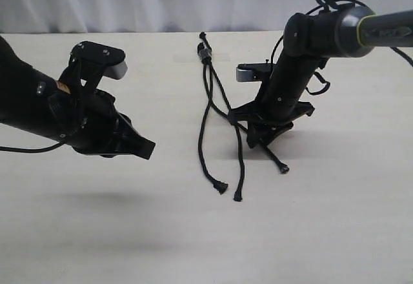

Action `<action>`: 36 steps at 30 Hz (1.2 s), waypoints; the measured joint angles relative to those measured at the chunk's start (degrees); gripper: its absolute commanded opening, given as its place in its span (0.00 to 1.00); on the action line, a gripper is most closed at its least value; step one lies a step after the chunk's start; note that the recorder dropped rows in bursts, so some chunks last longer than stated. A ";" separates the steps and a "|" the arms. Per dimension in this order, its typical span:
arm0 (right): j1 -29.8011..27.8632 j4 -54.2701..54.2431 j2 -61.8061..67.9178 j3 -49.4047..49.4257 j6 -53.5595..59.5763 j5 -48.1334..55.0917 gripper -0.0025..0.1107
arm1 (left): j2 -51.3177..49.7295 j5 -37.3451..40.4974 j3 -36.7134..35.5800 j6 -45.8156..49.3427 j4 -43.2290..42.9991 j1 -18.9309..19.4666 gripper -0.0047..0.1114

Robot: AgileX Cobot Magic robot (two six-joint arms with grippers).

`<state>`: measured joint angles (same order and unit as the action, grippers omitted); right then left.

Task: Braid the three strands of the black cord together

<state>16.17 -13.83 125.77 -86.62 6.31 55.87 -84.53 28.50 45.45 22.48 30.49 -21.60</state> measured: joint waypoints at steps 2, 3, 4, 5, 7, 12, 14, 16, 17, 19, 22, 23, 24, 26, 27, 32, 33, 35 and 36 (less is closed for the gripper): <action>-0.11 -0.10 -0.58 0.03 0.07 0.00 0.36 | 0.00 0.86 0.78 -0.97 0.00 -1.33 0.04; -0.39 -0.54 -1.23 0.03 0.13 0.00 0.36 | 0.00 1.40 1.77 -1.77 -0.11 -2.48 0.04; -0.76 -1.39 -2.01 0.03 0.42 0.00 0.36 | -0.13 1.73 2.69 -2.55 -0.41 -3.30 0.04; -1.50 -2.63 -2.98 0.03 1.06 0.00 0.36 | -0.38 2.29 4.20 -3.72 -1.01 -4.11 0.04; -3.71 -5.82 -4.85 0.03 2.76 0.83 0.36 | -1.54 4.18 8.23 -8.84 -4.81 -6.13 0.04; -13.39 -11.80 -8.13 1.12 4.62 4.32 0.36 | -9.21 15.03 20.11 -25.13 -21.90 -11.23 0.04; -16.70 -13.11 -9.10 2.94 4.62 4.34 0.36 | -13.54 18.06 23.75 -27.64 -24.66 -13.61 0.04; -19.38 -14.49 -9.92 5.25 4.89 4.10 0.36 | -17.66 19.45 26.96 -28.78 -25.07 -15.52 0.04; -20.81 -15.51 -10.47 6.80 5.31 3.77 0.36 | -20.02 19.85 28.69 -29.16 -24.84 -16.42 0.04; -22.32 -17.15 -11.08 8.68 6.79 3.19 0.36 | -24.34 20.34 32.36 -30.03 -24.23 -17.66 0.06; -24.02 -19.72 -11.58 11.28 9.03 2.35 0.36 | -30.91 21.12 38.23 -30.36 -24.23 -19.04 0.18; -24.07 -20.26 -11.67 11.89 9.37 2.07 0.36 | -32.39 21.54 39.76 -30.51 -24.23 -19.38 0.23; -24.11 -20.57 -11.67 12.43 9.75 1.83 0.36 | -34.01 21.94 41.56 -30.56 -24.23 -19.77 0.27; -24.11 -21.33 -11.67 13.23 10.57 1.33 0.36 | -36.49 22.36 44.23 -30.67 -23.86 -20.31 0.33; -24.11 -21.67 -11.67 13.67 11.03 0.97 0.36 | -37.36 22.36 45.38 -30.71 -23.58 -20.54 0.35; -24.11 -22.55 -11.71 14.22 12.06 0.05 0.36 | -39.95 22.12 47.61 -31.07 -22.56 -21.26 0.35; -24.11 -22.64 -11.71 14.30 12.15 0.07 0.36 | -40.50 22.02 47.60 -31.23 -22.56 -21.26 0.35; -24.11 -22.64 -11.71 14.30 12.30 0.07 0.36 | -41.63 21.91 47.60 -31.23 -22.70 -21.26 0.35; -24.11 -22.78 -11.71 14.30 12.30 0.07 0.36 | -42.13 21.75 47.60 -31.23 -22.83 -21.26 0.35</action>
<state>-7.95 -36.61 114.06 -72.32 18.61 55.94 -126.66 50.25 93.05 -8.75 7.66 -42.86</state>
